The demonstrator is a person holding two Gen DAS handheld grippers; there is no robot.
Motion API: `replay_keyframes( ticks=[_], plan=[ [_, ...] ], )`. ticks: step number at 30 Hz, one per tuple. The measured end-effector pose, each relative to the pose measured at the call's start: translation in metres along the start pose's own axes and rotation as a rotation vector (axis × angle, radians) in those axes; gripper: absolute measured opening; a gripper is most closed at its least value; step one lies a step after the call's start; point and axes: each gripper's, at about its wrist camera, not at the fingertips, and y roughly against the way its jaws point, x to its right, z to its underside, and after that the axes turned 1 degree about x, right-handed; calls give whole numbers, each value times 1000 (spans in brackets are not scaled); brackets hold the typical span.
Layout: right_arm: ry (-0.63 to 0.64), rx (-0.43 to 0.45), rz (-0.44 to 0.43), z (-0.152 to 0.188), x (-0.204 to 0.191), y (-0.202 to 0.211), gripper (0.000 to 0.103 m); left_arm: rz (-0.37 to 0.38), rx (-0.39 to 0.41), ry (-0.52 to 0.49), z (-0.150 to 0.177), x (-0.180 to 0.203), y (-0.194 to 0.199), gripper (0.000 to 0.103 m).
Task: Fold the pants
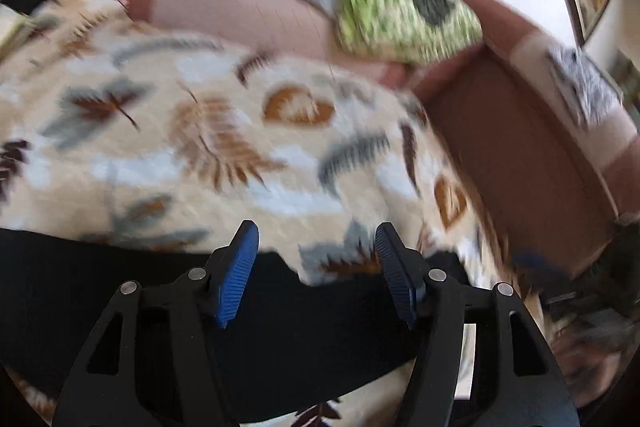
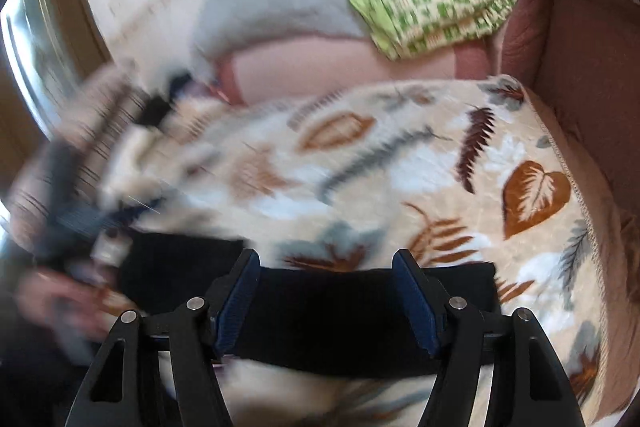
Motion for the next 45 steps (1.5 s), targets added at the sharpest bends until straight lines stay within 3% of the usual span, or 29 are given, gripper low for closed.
replay_keyframes(
  ticks=[2, 4, 8, 10, 13, 15, 18, 22, 25, 27, 32, 34, 37, 39, 41, 43, 45],
  plan=[
    [-73, 29, -121, -1, -17, 22, 75, 12, -79, 30, 5, -9, -18, 60],
    [-119, 58, -196, 8, -27, 34, 77, 3, -92, 21, 4, -11, -20, 60],
    [-194, 178, -120, 48, -37, 39, 77, 101, -129, -25, 12, -1, -22, 60],
    [-232, 192, -92, 70, -35, 28, 77, 151, -176, -93, 16, 12, -30, 60],
    [-367, 146, -126, 90, -20, 6, 73, 129, -264, -107, 20, 13, -54, 60],
    [-358, 192, -133, 87, -18, 5, 73, 120, -330, -62, 20, 3, -72, 60],
    [-305, 192, -105, 82, -26, -4, 73, 99, -392, -12, 18, -11, -94, 59],
    [-269, 165, -119, 82, -28, -14, 73, 113, -410, 46, 11, -22, -114, 52],
    [-292, 152, -128, 84, -20, -18, 73, 106, -409, 14, 12, -17, -119, 52],
    [-306, 156, -134, 84, -16, -18, 73, 120, -374, -3, 9, -13, -113, 52],
    [-349, 179, -177, 86, -8, -18, 73, 179, -130, 15, -10, -13, -64, 52],
    [-381, 191, -203, 87, -2, -16, 73, 135, -77, 47, -10, -17, -48, 52],
    [-467, 263, -237, 94, 17, -2, 73, 99, -57, 90, -2, -18, -26, 52],
    [-569, 305, -252, 104, 42, 12, 73, 82, -37, 101, 3, -8, -1, 52],
    [-650, 334, -203, 116, 73, 29, 73, 97, -1, 97, 5, 6, 25, 54],
    [-714, 360, -176, 125, 100, 40, 73, 133, 57, 88, 10, 15, 47, 68],
    [-817, 345, -166, 135, 133, 43, 73, 150, 107, 101, 24, 17, 53, 70]
  ],
)
